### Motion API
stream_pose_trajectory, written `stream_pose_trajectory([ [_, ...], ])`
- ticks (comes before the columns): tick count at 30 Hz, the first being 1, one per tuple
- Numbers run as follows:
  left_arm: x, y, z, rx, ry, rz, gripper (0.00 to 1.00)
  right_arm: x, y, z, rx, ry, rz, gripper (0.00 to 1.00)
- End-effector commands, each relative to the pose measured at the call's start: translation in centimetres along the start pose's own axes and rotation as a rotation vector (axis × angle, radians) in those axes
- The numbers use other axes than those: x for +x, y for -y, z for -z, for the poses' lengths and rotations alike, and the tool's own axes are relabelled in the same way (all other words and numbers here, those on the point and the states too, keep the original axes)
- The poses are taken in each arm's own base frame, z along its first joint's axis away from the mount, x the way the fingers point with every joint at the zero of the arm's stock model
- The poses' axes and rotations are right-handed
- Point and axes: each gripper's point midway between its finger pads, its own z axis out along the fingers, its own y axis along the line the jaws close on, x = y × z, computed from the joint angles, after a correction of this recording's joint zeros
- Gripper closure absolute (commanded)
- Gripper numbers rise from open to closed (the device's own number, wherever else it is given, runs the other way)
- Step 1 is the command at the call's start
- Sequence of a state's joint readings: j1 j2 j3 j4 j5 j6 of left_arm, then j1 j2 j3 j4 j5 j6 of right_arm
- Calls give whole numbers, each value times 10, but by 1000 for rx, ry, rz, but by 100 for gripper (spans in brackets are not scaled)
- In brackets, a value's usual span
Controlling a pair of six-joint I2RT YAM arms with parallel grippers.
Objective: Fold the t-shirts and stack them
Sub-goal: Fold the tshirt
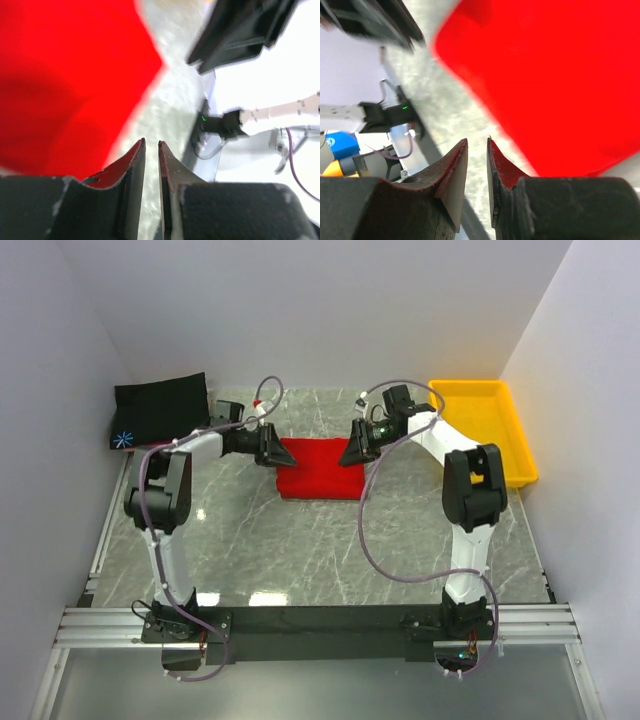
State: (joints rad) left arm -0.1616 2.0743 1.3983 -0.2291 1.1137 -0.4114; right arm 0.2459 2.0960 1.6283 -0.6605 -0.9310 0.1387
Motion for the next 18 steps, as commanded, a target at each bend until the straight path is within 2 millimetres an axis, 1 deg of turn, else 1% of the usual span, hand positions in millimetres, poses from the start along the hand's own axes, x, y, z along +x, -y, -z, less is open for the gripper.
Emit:
stream_pose_trajectory([
  [1, 29, 47, -12, 119, -46, -53, 78, 9, -35, -3, -84, 6, 18, 71],
  [2, 33, 45, -15, 108, -50, -19, 78, 18, -26, -11, -82, -18, -17, 71],
  [4, 41, 34, -21, 97, -60, 26, 79, 21, -16, -21, -82, -26, -51, 71],
  [5, 47, 15, -26, 61, -61, 79, 80, 26, -3, -29, -62, -43, -79, 71],
  [7, 55, -7, -27, 27, -59, 125, 80, 30, 13, -36, -37, -59, -104, 71],
  [8, 62, -26, -29, -4, -70, 166, 80, 36, 27, -43, -7, -76, -135, 71],
  [9, 64, -46, -29, -68, -55, 194, 80, 38, 35, -45, 5, -80, -154, 72],
  [10, 65, -64, -24, -106, -39, 234, 80, 39, 44, -46, 22, -79, -181, 71],
  [11, 72, -87, -23, -144, -37, 308, 80, 44, 57, -50, 46, -87, -215, 72],
  [13, 69, -112, -15, -187, 5, 371, 80, 45, 74, -51, 88, -79, -258, 72],
  [14, 71, -121, -14, -204, 5, 380, 81, 45, 83, -50, 99, -75, -287, 71],
  [15, 73, -123, -13, -211, -3, 385, 81, 47, 87, -51, 104, -77, -299, 72],
  [16, 72, -123, -13, -210, -10, 376, 81, 48, 92, -50, 129, -76, -311, 72],
  [18, 75, -121, -12, -207, -22, 367, 81, 48, 92, -47, 138, -72, -313, 71],
])
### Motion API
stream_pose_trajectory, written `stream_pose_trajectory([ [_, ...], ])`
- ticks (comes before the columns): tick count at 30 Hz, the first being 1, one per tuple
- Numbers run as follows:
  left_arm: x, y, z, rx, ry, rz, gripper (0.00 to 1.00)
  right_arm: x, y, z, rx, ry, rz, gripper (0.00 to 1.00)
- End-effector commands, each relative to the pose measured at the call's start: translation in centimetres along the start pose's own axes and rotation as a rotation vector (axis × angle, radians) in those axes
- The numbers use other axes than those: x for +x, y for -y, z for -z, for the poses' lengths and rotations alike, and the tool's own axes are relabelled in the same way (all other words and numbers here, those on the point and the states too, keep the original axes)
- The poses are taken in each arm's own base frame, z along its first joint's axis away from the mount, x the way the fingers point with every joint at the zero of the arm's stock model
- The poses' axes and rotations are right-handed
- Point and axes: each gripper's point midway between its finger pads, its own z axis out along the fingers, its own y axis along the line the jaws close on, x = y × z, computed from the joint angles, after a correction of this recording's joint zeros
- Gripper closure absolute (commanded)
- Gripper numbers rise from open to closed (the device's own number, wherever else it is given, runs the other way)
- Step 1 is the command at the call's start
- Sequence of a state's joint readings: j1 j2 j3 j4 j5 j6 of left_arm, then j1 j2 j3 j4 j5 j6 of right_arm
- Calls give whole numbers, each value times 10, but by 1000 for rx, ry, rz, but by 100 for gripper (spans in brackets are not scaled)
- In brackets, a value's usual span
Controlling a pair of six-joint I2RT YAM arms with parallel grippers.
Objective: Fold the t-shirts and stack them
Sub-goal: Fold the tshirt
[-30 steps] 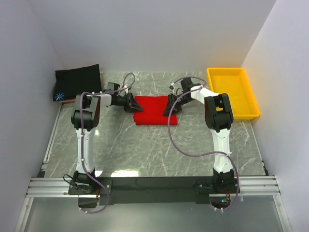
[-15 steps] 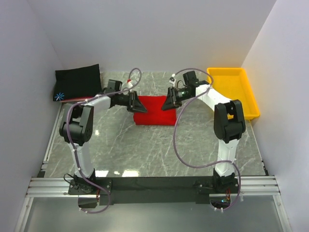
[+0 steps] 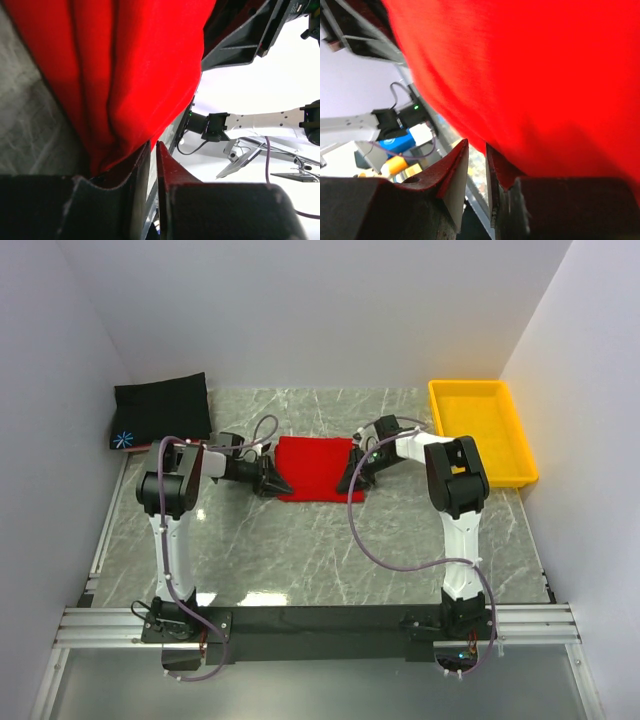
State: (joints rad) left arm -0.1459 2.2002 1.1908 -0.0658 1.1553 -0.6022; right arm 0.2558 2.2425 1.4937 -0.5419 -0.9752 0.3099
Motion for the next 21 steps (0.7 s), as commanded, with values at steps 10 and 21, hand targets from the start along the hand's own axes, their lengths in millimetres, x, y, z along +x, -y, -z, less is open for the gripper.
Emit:
stream_pose_trajectory([
  [10, 2, 38, 54, -103, 109, -338, 68, -7, 1, 57, 251, 156, 213, 73],
  [21, -65, 160, 206, -293, 623, -706, 21, -42, -100, 70, 615, 303, 779, 65],
])
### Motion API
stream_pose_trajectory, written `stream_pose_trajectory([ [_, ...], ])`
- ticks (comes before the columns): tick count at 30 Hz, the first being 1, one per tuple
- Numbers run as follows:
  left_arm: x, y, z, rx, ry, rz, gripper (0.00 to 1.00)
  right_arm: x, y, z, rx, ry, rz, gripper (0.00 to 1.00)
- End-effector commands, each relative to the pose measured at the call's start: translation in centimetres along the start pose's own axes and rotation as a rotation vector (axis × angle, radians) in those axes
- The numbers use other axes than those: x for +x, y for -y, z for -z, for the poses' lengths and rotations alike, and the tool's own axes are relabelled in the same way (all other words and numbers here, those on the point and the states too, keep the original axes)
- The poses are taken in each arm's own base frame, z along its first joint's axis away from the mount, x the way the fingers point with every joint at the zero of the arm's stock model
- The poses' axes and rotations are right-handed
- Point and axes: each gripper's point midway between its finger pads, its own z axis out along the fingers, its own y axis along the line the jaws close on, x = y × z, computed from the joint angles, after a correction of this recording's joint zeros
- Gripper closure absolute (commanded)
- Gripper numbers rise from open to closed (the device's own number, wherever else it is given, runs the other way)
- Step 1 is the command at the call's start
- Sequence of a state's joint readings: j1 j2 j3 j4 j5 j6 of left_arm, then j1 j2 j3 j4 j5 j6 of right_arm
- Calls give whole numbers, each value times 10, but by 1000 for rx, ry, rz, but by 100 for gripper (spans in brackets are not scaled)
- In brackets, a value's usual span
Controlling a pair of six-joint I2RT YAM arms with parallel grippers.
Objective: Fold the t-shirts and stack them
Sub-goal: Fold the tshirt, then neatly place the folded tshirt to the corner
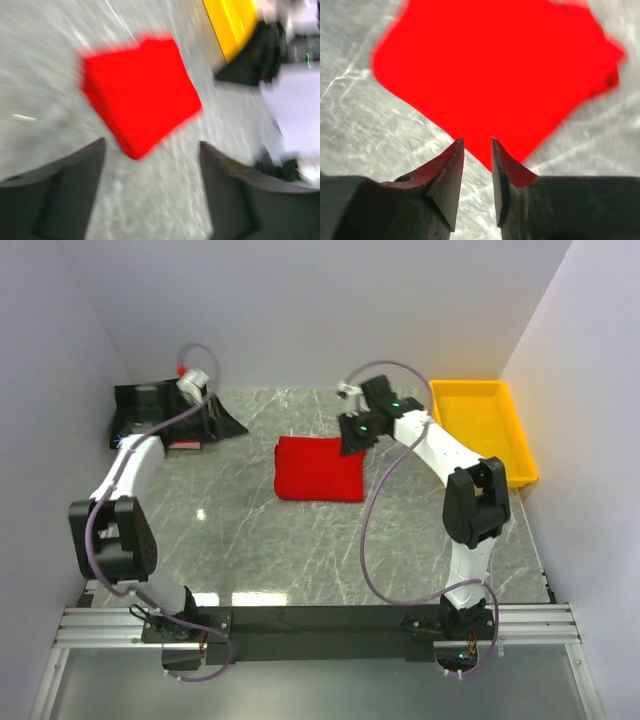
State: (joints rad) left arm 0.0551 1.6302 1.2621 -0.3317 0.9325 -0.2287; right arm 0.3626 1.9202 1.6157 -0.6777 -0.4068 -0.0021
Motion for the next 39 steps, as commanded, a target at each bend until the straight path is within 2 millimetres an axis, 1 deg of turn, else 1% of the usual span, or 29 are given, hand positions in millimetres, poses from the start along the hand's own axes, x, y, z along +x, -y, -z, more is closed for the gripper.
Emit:
stream_pose_trajectory([
  [1, -71, -12, 61, -182, 237, -95, 17, -37, -37, 2, 135, 60, 238, 63],
  [2, -82, -13, 74, -202, 279, -93, 1, -38, -60, -6, 122, 55, 278, 62],
  [3, -95, -14, 86, -216, 332, -104, 1, -42, -70, -12, 123, 52, 288, 62],
  [4, -107, -15, 108, -233, 390, -77, 1, -50, -77, -20, 135, 40, 298, 62],
  [5, -112, -16, 117, -235, 418, -73, 1, -50, -88, -27, 127, 29, 315, 62],
  [6, -119, -21, 134, -248, 460, -75, 1, -53, -111, -31, 101, 34, 359, 62],
  [7, -121, -17, 141, -227, 474, -65, 1, -46, -117, -47, 105, 9, 381, 62],
  [8, -122, -19, 147, -234, 485, -66, 0, -44, -126, -54, 99, 7, 402, 61],
  [9, -125, -19, 155, -252, 500, -83, 1, -35, -146, -63, 84, -5, 449, 60],
  [10, -123, -25, 162, -312, 499, -95, 1, -31, -150, -76, 93, -20, 465, 58],
  [11, -128, -37, 172, -416, 528, -99, 1, -29, -153, -82, 114, -30, 478, 58],
  [12, -130, -40, 178, -465, 536, -113, 1, -21, -165, -90, 110, -44, 491, 57],
  [13, -131, -37, 186, -508, 559, -134, 1, -16, -165, -100, 121, -57, 493, 56],
  [14, -137, -47, 201, -610, 617, -127, 0, -13, -168, -105, 126, -56, 496, 55],
  [15, -131, -46, 207, -636, 642, -120, 0, -11, -167, -113, 150, -56, 504, 47],
  [16, -130, -45, 209, -645, 648, -140, 1, -5, -170, -117, 165, -60, 519, 46],
  [19, -120, -43, 208, -645, 616, -154, 0, 4, -170, -128, 215, -77, 541, 46],
  [20, -111, -48, 207, -661, 595, -104, 1, 7, -171, -129, 222, -82, 547, 46],
  [21, -109, -54, 209, -691, 597, -58, 1, 11, -166, -130, 250, -90, 559, 46],
  [26, -92, -62, 194, -647, 536, -19, 0, 26, -163, -127, 274, -113, 585, 46],
  [27, -88, -65, 191, -642, 526, -8, 0, 32, -158, -130, 283, -128, 591, 46],
  [30, -86, -74, 189, -654, 525, 17, 0, 47, -151, -139, 296, -174, 608, 50],
  [32, -84, -80, 186, -659, 514, 29, 1, 54, -146, -145, 300, -185, 610, 55],
  [33, -81, -84, 183, -656, 501, 37, 1, 60, -142, -152, 305, -197, 618, 57],
  [35, -78, -86, 180, -643, 494, 42, 1, 65, -135, -157, 314, -212, 623, 69],
  [36, -71, -90, 176, -637, 481, 64, 1, 69, -129, -158, 317, -236, 614, 77],
  [37, -66, -89, 170, -609, 462, 81, 1, 70, -129, -157, 294, -247, 592, 94],
  [38, -60, -90, 165, -591, 448, 101, 3, 66, -125, -153, 300, -245, 581, 100],
  [39, -47, -94, 156, -558, 424, 163, 6, 60, -133, -144, 247, -228, 544, 100],
])
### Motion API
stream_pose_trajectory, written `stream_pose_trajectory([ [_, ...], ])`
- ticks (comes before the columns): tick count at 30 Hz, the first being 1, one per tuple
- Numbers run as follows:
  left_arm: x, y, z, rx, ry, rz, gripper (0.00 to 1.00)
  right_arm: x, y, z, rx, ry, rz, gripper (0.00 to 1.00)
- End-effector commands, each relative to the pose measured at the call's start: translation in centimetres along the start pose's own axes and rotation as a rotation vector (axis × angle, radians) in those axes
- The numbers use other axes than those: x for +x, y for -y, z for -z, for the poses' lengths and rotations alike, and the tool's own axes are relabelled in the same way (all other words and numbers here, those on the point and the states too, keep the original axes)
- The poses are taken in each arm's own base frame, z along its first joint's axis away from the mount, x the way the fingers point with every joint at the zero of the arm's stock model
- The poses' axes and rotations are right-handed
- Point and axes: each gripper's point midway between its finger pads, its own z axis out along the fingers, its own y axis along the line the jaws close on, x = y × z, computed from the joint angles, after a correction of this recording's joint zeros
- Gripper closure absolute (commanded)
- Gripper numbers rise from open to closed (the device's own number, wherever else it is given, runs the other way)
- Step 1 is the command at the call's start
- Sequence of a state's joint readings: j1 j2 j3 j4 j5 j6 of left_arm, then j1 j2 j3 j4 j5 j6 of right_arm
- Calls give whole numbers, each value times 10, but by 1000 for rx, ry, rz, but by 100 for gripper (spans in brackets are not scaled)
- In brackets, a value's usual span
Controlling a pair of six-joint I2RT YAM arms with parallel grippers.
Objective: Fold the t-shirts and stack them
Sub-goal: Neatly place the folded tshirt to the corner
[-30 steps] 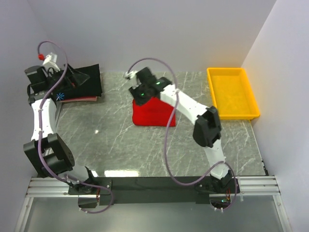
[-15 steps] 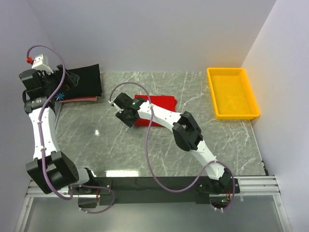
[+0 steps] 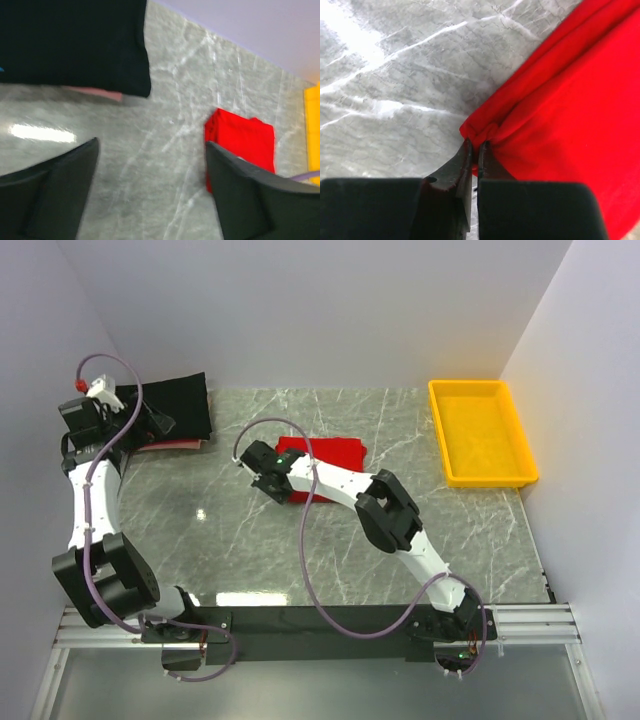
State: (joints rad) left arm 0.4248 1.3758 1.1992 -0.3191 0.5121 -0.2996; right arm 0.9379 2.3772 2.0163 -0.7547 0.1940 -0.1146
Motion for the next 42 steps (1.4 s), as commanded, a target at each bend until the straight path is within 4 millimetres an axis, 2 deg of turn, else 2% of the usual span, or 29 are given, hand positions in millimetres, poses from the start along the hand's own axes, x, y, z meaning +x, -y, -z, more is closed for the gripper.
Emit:
stream_pose_trajectory([
  [1, 33, 7, -7, 80, -92, 111, 13, 9, 11, 9, -101, -13, -88, 100],
  [2, 42, 12, -9, 111, -114, 150, 16, 4, 15, 18, -124, 17, -113, 100],
  [3, 69, 18, -12, 133, -178, 247, 17, -8, 15, 36, -192, 91, -136, 100],
  [4, 82, 22, -14, 147, -201, 282, 15, -11, 28, 43, -215, 128, -165, 100],
  [6, 109, 40, -17, 189, -235, 343, 9, -19, 33, 64, -297, 217, -182, 100],
  [8, 132, 52, -20, 213, -265, 372, 6, -19, 45, 69, -319, 247, -195, 100],
  [9, 136, 70, -25, 248, -261, 364, 6, -20, 45, 71, -334, 256, -190, 100],
  [11, 147, 81, -33, 252, -266, 364, 4, -19, 50, 71, -366, 263, -204, 100],
  [12, 167, 86, -40, 236, -314, 415, 2, -21, 52, 72, -380, 276, -211, 100],
  [13, 166, 91, -49, 254, -294, 428, 1, -22, 53, 73, -395, 283, -216, 100],
  [15, 187, 101, -64, 263, -354, 523, 1, -25, 56, 74, -400, 298, -229, 100],
  [17, 182, 118, -78, 321, -327, 532, 1, -27, 54, 75, -419, 299, -228, 100],
  [18, 194, 128, -86, 324, -361, 557, 1, -28, 54, 75, -423, 297, -231, 100],
  [20, 188, 144, -99, 356, -339, 555, 1, -28, 53, 74, -428, 294, -237, 100],
  [21, 203, 149, -107, 348, -379, 571, 0, -28, 54, 75, -427, 299, -242, 100],
  [23, 207, 157, -118, 350, -389, 589, 1, -27, 54, 74, -422, 299, -259, 100],
  [24, 219, 161, -124, 341, -421, 623, 1, -29, 54, 76, -421, 309, -263, 100],
  [26, 219, 168, -132, 353, -406, 635, 1, -27, 53, 74, -427, 300, -274, 100],
  [27, 228, 172, -135, 346, -425, 647, 1, -25, 51, 71, -425, 286, -280, 100],
  [32, 244, 185, -148, 336, -438, 674, 1, -19, 48, 64, -433, 269, -298, 100],
  [33, 254, 188, -151, 327, -457, 688, 0, -19, 48, 63, -434, 269, -301, 100],
  [38, 276, 197, -160, 296, -504, 730, 1, -24, 48, 62, -440, 282, -315, 100],
  [42, 296, 194, -163, 244, -551, 764, 11, -33, 53, 61, -420, 299, -367, 100],
])
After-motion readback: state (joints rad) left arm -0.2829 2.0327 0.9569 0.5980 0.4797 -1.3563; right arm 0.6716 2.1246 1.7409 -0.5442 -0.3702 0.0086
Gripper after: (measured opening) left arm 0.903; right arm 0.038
